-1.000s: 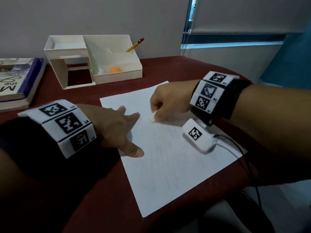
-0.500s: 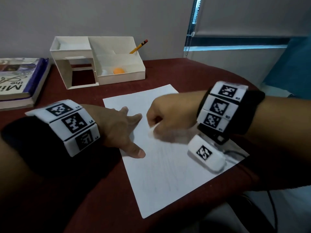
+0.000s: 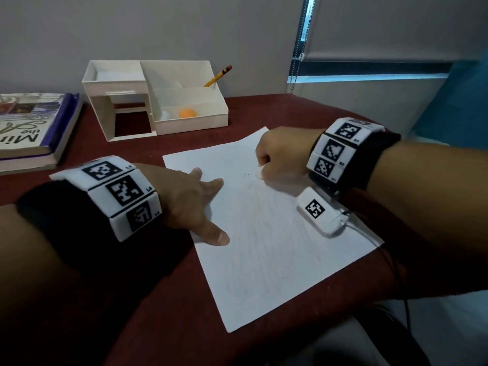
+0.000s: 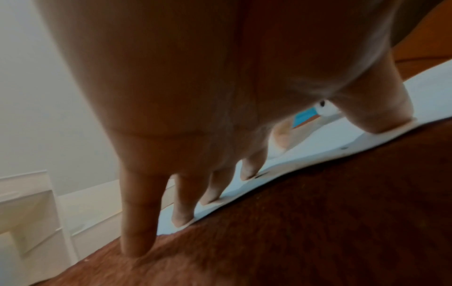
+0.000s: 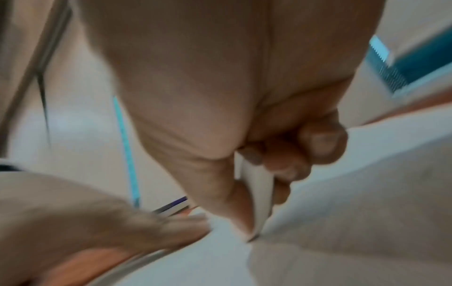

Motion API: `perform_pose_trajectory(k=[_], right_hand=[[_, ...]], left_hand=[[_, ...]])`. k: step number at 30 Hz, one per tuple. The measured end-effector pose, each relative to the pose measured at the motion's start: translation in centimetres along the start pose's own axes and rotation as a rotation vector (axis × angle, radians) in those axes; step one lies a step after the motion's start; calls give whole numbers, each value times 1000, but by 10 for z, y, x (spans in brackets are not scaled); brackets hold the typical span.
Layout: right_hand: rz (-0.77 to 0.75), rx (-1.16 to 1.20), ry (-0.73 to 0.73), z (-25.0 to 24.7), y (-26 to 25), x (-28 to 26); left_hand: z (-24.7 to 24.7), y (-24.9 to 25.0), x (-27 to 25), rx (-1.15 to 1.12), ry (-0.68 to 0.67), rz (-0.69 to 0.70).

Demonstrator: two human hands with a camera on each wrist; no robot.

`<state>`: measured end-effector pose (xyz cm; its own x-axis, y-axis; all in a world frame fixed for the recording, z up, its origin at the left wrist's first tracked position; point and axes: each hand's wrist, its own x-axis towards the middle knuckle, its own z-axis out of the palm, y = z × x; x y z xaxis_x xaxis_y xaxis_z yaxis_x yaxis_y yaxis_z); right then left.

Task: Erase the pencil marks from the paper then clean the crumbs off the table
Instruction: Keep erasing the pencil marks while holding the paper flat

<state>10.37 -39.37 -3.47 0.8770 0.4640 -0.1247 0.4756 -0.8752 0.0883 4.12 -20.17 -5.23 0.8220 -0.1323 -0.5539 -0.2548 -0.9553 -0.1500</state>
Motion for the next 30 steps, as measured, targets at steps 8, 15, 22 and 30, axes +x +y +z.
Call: perform_pose_trajectory(k=[8,15,22,30], right_hand=[[-53,105,-106,0,4,-12],[-106,145,-177,1,-19,-28],[19,18,-21,4,0,-15],[25,45,18,3,8,-11]], left_hand=[[0,1,-1,5,8,6],[0,1,-2,-6,16,10],[1,-2,1,-34,18,0],[2,-3,4,-37,9,-4]])
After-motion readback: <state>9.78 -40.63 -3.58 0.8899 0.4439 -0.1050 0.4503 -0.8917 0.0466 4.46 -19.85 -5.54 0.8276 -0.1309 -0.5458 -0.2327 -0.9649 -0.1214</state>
